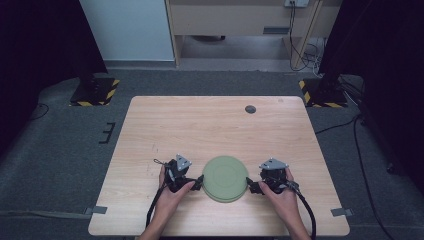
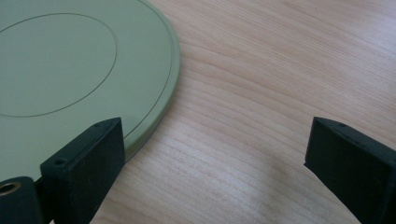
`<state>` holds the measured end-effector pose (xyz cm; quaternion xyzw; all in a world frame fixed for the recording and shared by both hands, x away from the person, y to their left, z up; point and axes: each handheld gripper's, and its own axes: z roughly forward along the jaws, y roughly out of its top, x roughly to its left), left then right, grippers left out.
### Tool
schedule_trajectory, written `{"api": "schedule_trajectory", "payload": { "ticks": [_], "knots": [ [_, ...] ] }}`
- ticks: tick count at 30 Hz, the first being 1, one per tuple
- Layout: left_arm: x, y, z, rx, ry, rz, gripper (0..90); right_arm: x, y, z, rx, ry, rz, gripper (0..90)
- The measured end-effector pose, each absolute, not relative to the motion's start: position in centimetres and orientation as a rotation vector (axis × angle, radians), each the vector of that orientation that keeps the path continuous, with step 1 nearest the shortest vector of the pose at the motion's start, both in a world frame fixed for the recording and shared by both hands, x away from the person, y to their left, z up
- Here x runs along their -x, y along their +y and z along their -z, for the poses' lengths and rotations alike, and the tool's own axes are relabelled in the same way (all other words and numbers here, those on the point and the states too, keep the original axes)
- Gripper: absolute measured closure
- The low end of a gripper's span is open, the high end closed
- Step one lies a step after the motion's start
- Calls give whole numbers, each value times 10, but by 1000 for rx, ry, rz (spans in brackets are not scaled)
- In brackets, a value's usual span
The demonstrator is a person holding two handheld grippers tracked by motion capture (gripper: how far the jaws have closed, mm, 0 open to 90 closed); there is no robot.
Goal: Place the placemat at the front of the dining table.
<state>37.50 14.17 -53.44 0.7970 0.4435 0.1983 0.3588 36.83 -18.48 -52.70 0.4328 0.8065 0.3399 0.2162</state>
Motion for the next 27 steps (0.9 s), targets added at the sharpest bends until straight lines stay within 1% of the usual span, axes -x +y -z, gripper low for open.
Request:
{"api": "schedule_trajectory", "payload": {
  "ticks": [4,6,10,18,21,27],
  "knots": [
    [-376,143,534,-2056,1146,-499,6,-369,-184,528,-1215,2209,-939,49],
    [-375,143,535,-2060,1164,-492,18,-369,-185,527,-1218,2220,-947,70],
    [-373,143,535,-2065,1153,-491,30,-368,-189,526,-1222,2259,-937,73],
    [-373,142,535,-2068,1154,-495,24,-367,-187,527,-1205,2279,-956,75],
    [-374,142,535,-2069,1159,-497,12,-368,-186,528,-1211,2274,-952,63],
    [-378,142,535,-2063,1169,-511,17,-369,-183,528,-1211,2236,-939,59]
  ]
}}
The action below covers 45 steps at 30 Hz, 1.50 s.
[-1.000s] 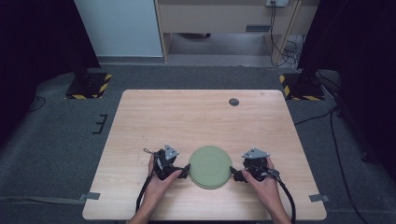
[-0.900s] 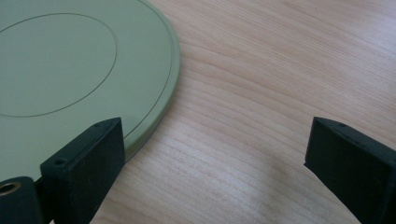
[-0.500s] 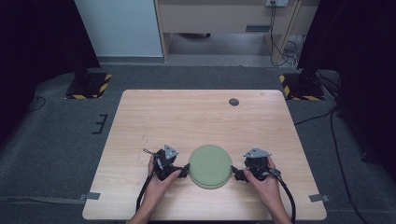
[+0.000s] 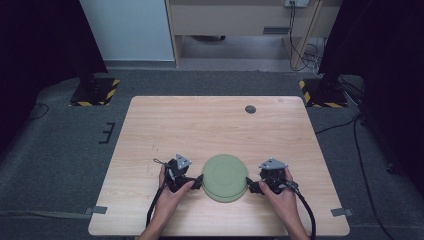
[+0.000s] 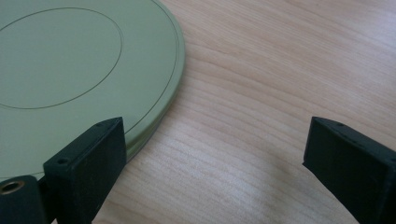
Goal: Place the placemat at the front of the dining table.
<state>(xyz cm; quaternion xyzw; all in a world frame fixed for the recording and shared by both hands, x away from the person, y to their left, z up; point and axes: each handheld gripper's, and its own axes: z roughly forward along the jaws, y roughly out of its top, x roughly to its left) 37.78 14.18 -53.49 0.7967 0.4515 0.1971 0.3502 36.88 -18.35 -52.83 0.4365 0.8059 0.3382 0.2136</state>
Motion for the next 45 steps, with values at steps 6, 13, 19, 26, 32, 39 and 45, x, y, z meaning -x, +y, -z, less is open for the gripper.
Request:
{"api": "schedule_trajectory", "payload": {
  "ticks": [6,13,19,26,32,39,45],
  "knots": [
    [-384,142,535,-2055,1182,-498,19,-371,-181,530,-1223,2178,-934,52],
    [-379,145,533,-2051,1147,-482,24,-368,-183,527,-1210,2246,-938,83],
    [-379,142,534,-2048,1142,-481,9,-366,-179,528,-1202,2242,-947,66],
    [-384,143,535,-2027,1185,-481,1,-369,-175,529,-1183,2202,-931,48],
    [-385,144,535,-2023,1192,-481,11,-372,-175,530,-1216,2189,-942,60],
    [-380,143,534,-2035,1173,-474,26,-365,-172,528,-1182,2232,-947,91],
    [-384,142,535,-2024,1199,-479,6,-367,-173,529,-1204,2226,-949,64]
  ]
}}
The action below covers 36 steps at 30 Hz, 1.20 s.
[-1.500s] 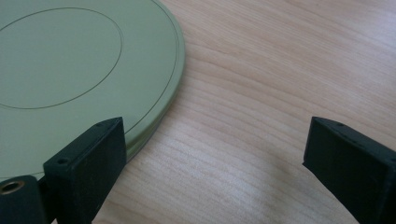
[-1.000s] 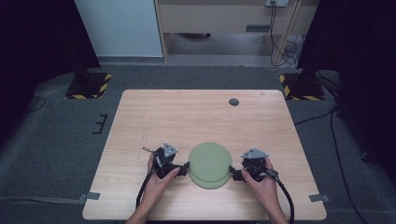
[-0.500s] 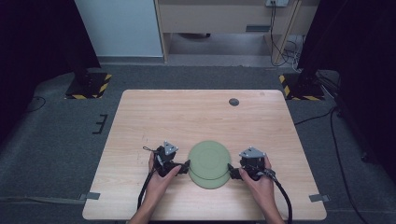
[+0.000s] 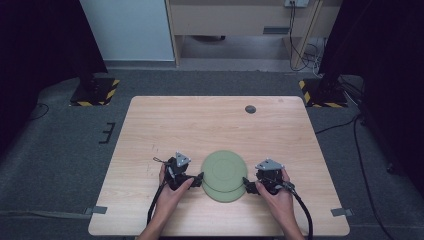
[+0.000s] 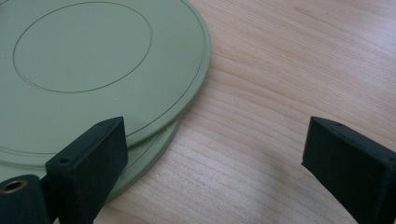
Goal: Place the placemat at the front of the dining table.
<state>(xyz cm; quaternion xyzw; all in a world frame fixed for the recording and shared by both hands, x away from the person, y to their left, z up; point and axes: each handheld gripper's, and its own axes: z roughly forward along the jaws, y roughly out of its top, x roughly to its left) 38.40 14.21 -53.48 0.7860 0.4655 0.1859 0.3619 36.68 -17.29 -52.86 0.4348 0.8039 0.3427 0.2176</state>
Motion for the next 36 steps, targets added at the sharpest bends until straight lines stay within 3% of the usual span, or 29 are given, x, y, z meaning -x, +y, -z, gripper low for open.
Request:
{"api": "schedule_trajectory", "payload": {
  "ticks": [6,12,36],
  "knots": [
    [-387,141,535,-2021,1202,-499,14,-371,-174,530,-1242,2206,-954,49],
    [-380,143,532,-2054,1189,-526,32,-368,-174,529,-1215,2230,-972,88],
    [-383,136,534,-2041,1166,-484,10,-368,-168,528,-1209,2205,-946,70]
  ]
}}
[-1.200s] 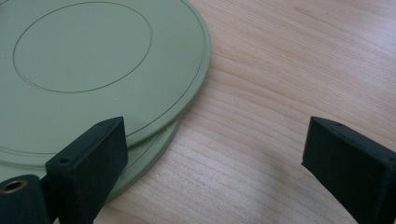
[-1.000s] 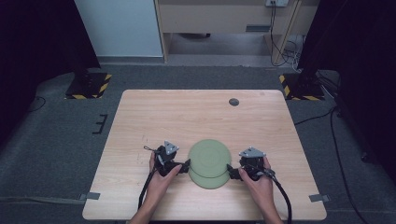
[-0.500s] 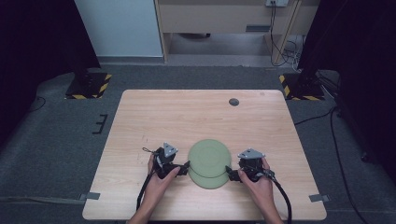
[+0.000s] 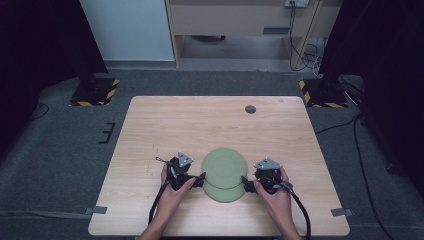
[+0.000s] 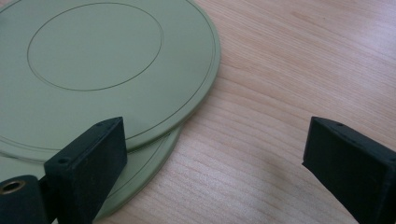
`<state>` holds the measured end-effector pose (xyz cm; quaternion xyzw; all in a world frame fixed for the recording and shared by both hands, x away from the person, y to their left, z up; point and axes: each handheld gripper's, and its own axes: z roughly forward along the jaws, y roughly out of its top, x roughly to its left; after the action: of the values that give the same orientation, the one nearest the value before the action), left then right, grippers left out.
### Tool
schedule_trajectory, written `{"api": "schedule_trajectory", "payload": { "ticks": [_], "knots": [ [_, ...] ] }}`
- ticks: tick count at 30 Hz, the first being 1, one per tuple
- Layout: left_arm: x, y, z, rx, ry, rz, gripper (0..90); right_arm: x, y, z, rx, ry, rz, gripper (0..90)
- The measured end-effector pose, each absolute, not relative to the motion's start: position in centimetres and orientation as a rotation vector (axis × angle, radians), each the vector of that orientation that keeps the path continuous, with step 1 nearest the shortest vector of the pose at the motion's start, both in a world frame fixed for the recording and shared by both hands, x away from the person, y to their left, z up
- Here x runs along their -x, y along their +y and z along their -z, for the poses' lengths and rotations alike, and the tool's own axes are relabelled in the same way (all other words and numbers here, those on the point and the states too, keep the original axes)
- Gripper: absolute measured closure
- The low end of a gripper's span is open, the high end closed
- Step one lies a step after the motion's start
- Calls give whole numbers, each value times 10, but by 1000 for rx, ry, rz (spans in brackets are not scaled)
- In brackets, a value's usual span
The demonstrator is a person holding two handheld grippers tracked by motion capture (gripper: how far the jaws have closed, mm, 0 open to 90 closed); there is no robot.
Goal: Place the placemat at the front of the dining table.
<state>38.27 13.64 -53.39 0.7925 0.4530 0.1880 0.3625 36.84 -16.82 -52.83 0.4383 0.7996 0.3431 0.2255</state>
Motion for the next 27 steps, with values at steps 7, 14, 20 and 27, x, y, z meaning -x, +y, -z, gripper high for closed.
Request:
{"api": "schedule_trajectory", "payload": {
  "ticks": [7,14,20,27],
  "knots": [
    [-378,137,530,-2046,1158,-486,29,-367,-174,517,-1223,2171,-985,104],
    [-377,134,531,-2049,1145,-473,32,-376,-178,507,-1232,2222,-1015,102],
    [-376,136,526,-2019,1147,-480,35,-385,-179,504,-1229,2261,-979,100],
    [-379,141,527,-2011,1169,-473,40,-401,-168,478,-1177,2347,-911,85]
  ]
}}
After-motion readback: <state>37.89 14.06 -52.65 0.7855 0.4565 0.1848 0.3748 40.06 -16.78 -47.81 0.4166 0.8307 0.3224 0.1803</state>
